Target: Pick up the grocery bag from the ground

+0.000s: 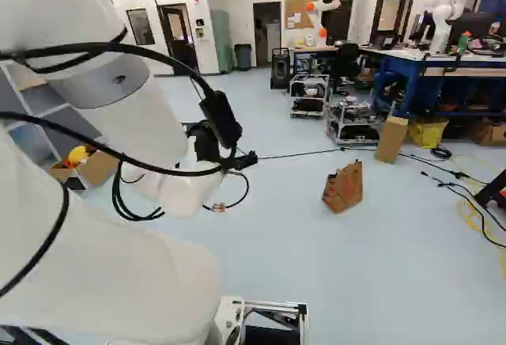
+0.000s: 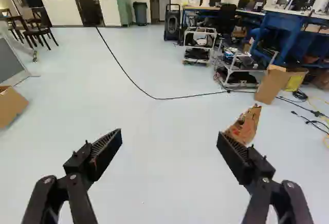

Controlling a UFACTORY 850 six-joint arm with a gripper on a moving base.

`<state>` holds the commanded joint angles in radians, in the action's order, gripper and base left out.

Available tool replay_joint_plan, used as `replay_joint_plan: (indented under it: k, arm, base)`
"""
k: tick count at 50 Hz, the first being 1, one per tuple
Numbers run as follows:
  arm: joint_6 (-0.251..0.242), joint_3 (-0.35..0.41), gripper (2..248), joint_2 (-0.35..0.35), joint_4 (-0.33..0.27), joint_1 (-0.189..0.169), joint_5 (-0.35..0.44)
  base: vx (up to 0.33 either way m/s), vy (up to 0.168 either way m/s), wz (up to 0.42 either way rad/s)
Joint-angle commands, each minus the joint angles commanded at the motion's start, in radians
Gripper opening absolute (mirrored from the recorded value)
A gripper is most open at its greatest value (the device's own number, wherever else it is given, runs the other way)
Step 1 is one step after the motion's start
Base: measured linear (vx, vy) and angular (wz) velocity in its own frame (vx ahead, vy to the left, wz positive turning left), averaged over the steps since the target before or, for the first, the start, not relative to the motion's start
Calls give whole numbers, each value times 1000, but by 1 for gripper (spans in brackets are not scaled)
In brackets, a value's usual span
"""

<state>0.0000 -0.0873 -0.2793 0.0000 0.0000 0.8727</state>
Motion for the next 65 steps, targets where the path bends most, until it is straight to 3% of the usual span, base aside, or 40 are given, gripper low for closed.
replay_joint_plan:
  k: [47, 65]
  arm:
    - [0, 0, 247, 0, 0, 0, 0]
    - [0, 0, 247, 0, 0, 0, 0]
  base:
    - [1, 0, 0]
    - [178, -3, -10]
